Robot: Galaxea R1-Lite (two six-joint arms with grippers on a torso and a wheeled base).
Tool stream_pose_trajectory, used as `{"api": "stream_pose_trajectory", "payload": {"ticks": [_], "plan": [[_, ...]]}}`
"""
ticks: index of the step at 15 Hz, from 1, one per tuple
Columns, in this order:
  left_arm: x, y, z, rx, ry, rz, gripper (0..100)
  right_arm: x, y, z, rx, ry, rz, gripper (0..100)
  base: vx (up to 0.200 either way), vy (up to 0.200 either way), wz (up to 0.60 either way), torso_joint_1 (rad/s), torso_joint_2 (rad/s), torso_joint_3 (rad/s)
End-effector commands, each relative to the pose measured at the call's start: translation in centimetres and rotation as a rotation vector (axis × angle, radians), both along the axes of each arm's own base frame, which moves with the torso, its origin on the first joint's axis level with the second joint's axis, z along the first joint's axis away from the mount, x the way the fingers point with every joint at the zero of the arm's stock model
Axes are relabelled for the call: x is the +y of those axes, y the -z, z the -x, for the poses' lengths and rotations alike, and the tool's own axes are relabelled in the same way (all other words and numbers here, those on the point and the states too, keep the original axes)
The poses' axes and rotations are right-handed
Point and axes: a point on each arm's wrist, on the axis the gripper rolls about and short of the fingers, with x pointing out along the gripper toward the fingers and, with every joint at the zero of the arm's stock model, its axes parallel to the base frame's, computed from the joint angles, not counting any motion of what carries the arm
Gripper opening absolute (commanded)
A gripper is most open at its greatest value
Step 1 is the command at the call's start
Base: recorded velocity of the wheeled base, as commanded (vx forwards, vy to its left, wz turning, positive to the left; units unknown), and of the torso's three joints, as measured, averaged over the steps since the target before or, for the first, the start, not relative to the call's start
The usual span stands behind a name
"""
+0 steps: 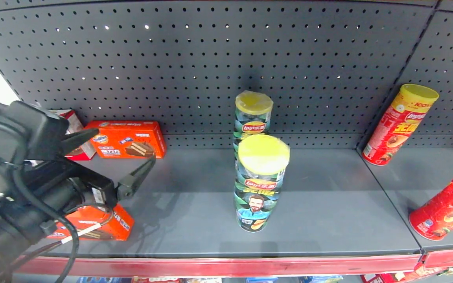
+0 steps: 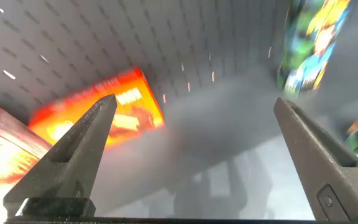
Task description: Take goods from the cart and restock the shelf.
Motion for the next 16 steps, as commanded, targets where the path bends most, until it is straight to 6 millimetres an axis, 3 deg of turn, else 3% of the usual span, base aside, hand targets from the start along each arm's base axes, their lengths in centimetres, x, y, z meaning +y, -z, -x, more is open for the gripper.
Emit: {"api": "stream_pose_trajectory", "payload": {"ticks": [1,3,5,7,8,9,11,13,16], "plan": [[1.6,-2.0,3.1,-0.109,0.009,0.054,100,0.0,0.0,0.0,0.003,0.000,0.001,100,0.000,0.000,0.00,0.000,0.00,0.000],[3.9,-0.1,7.4,-0.134,0.000,0.073,100,0.0,0.0,0.0,0.003,0.000,0.001,100,0.000,0.000,0.00,0.000,0.00,0.000],[5.6,1.2,10.5,-0.146,0.003,0.068,100,0.0,0.0,0.0,0.003,0.000,0.001,100,0.000,0.000,0.00,0.000,0.00,0.000],[7.6,3.7,13.3,-0.108,-0.140,0.040,100,0.0,0.0,0.0,0.003,0.000,0.001,100,0.000,0.000,0.00,0.000,0.00,0.000],[8.1,5.9,14.5,-0.099,-0.159,0.045,100,0.0,0.0,0.0,0.003,0.000,0.001,100,0.000,0.000,0.00,0.000,0.00,0.000],[8.1,8.1,15.0,-0.063,-0.132,0.068,100,0.0,0.0,0.0,0.003,0.000,0.001,100,0.000,0.000,0.00,0.000,0.00,0.000],[7.9,10.1,16.7,-0.053,-0.095,0.084,100,0.0,0.0,0.0,0.003,0.000,0.001,100,0.000,0.000,0.00,0.000,0.00,0.000],[7.6,12.9,18.0,0.053,-0.166,0.085,100,0.0,0.0,0.0,0.003,0.000,0.001,100,0.000,0.000,0.00,0.000,0.00,0.000],[7.6,13.6,18.1,0.103,-0.165,0.064,100,0.0,0.0,0.0,0.003,0.000,0.001,100,0.000,0.000,0.00,0.000,0.00,0.000]]}}
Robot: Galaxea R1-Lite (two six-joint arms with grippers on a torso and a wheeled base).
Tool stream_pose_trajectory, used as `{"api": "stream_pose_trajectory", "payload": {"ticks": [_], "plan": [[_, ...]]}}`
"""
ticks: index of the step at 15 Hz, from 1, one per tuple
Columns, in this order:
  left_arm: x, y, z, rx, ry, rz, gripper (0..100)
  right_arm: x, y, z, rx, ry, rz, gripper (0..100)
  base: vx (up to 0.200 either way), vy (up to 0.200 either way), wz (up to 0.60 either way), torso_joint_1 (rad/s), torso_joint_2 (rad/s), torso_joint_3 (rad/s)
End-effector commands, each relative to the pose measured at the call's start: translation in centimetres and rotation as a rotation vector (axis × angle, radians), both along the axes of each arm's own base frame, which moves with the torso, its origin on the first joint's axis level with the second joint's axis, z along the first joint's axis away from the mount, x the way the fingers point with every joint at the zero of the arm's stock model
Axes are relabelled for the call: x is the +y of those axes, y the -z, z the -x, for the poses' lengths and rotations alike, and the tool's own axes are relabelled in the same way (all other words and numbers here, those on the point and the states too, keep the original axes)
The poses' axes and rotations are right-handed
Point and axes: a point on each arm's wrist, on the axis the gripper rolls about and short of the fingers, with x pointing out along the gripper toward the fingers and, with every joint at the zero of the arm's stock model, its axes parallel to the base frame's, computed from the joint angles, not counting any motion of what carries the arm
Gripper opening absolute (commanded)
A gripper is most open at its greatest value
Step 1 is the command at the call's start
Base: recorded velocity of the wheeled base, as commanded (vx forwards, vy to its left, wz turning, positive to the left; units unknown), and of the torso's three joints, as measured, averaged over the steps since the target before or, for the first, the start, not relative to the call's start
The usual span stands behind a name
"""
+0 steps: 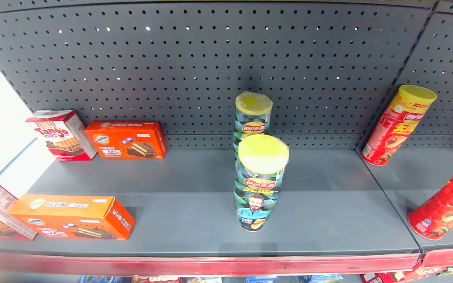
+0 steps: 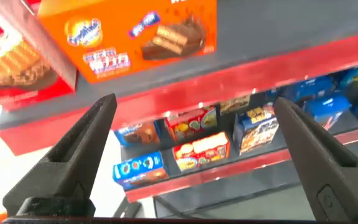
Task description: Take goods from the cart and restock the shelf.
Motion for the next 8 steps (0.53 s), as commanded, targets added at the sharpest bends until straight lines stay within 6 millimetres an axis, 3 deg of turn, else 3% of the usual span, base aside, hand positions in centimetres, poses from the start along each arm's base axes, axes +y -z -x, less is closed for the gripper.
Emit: {"api": "stream_pose_trajectory", "payload": {"ticks": [1,7,8], "plan": [[-0.07,0.33,0.54,-0.057,-0.030,0.001,100,0.00,0.00,-0.02,0.003,0.000,0.000,100,0.000,0.000,0.00,0.000,0.00,0.000],[-0.10,0.31,0.55,-0.059,-0.043,0.011,100,0.00,0.00,-0.02,0.003,0.000,0.000,100,0.000,0.000,0.00,0.000,0.00,0.000],[0.20,0.33,0.73,-0.063,0.113,0.033,100,0.00,0.00,-0.02,0.003,0.000,0.000,100,0.000,0.000,0.00,0.000,0.00,0.000]]}}
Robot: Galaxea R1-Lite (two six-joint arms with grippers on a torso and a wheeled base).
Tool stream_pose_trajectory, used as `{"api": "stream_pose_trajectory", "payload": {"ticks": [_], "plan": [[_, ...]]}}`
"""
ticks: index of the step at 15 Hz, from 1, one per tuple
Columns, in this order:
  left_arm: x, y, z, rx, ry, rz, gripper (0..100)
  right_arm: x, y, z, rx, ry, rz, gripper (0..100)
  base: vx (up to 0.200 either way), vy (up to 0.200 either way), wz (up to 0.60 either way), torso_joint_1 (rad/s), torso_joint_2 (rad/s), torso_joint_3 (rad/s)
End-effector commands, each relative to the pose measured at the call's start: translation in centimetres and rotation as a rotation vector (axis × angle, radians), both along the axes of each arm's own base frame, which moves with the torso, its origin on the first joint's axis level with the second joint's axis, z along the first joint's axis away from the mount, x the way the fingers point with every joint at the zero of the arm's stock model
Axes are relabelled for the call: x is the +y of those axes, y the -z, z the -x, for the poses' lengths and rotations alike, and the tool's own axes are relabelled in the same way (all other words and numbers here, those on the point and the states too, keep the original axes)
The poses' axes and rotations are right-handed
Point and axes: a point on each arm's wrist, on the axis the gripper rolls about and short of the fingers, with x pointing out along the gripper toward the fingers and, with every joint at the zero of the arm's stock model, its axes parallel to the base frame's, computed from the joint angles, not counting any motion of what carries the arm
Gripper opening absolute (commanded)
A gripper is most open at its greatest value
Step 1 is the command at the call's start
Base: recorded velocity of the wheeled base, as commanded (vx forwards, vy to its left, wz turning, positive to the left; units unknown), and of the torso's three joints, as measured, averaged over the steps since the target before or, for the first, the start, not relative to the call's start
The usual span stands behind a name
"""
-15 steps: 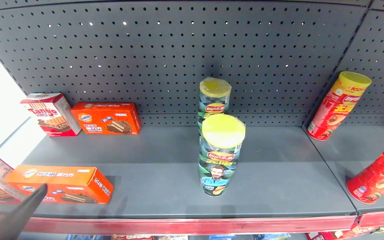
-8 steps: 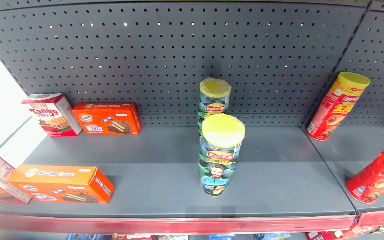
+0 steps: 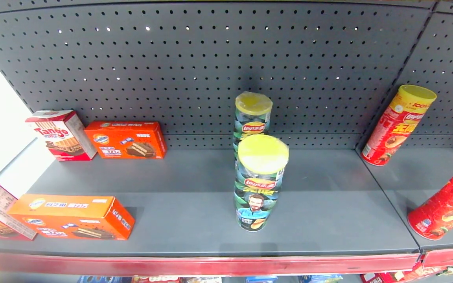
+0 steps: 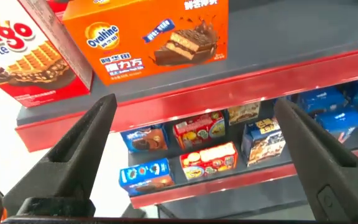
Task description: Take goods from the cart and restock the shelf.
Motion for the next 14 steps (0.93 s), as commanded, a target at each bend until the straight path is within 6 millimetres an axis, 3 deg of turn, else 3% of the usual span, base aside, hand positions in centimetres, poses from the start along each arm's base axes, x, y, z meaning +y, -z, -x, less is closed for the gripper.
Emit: {"api": "stream_pose_trajectory", "payload": {"ticks": [1,3,9,11,14], "plan": [[0.31,0.01,0.21,-0.007,0.130,0.048,100,0.00,-0.01,-0.02,0.002,0.000,0.000,100,0.000,0.000,0.00,0.000,0.00,0.000],[0.27,0.10,0.52,-0.036,0.078,0.119,100,0.00,-0.01,-0.02,0.002,0.000,0.000,100,0.000,0.000,0.00,0.000,0.00,0.000],[0.36,0.21,0.71,-0.060,0.056,0.102,100,0.00,-0.01,-0.02,0.002,0.000,0.000,100,0.000,0.000,0.00,0.000,0.00,0.000],[0.74,0.49,0.67,-0.047,-0.117,0.006,100,0.00,-0.01,-0.02,0.002,0.000,0.000,100,0.000,0.000,0.00,0.000,0.00,0.000],[0.76,0.85,0.66,-0.010,-0.126,0.049,100,0.00,-0.01,-0.02,0.002,0.000,0.000,100,0.000,0.000,0.00,0.000,0.00,0.000]]}}
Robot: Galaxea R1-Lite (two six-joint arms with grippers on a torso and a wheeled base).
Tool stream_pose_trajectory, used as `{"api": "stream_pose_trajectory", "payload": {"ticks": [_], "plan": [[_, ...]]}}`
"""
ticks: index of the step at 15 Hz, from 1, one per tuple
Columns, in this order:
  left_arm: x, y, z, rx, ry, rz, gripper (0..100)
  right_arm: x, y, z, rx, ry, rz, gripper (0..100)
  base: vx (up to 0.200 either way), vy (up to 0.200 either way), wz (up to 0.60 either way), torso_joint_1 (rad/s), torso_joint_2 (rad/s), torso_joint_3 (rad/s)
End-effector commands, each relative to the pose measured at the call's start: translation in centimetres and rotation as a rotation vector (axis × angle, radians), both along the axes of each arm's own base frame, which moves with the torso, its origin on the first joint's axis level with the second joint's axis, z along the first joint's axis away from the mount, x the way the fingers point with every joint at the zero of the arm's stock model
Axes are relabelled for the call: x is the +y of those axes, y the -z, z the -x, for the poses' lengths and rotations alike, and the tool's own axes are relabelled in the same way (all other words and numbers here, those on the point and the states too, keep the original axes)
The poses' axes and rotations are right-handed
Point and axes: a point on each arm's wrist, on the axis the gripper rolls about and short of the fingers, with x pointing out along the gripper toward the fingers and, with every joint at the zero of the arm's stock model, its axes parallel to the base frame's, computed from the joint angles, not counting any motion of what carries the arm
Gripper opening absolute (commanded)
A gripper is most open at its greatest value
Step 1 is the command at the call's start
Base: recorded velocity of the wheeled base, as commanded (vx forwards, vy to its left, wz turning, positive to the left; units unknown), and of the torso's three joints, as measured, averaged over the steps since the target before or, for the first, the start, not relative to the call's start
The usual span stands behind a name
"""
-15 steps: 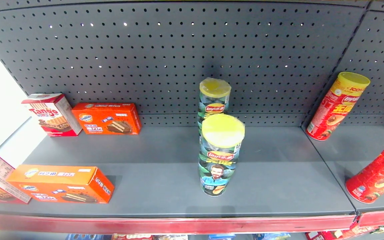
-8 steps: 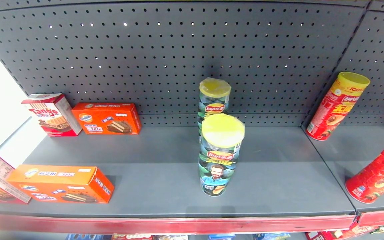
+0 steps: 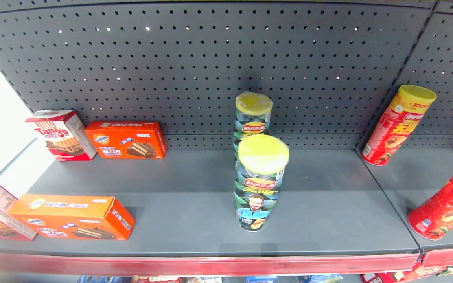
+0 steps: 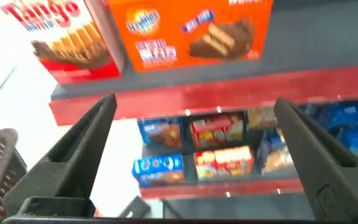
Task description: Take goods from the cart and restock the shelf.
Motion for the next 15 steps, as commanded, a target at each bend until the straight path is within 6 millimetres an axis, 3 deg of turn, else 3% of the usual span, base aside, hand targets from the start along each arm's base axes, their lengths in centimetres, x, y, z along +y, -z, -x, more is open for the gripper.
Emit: {"api": "stream_pose_trajectory", "payload": {"ticks": [1,3,15], "plan": [[-0.03,0.02,-0.03,0.006,0.011,0.016,100,0.00,-0.01,-0.01,0.002,0.000,0.000,100,0.000,0.000,0.00,0.000,0.00,0.000],[-0.03,0.00,-0.03,0.005,0.016,0.086,100,0.00,-0.01,-0.01,0.002,0.000,0.000,100,0.000,0.000,0.00,0.000,0.00,0.000],[0.02,-0.06,-0.03,0.003,-0.009,0.106,100,0.03,0.01,-0.02,0.003,-0.014,0.000,100,0.000,-0.017,0.00,0.000,0.00,-0.001]]}}
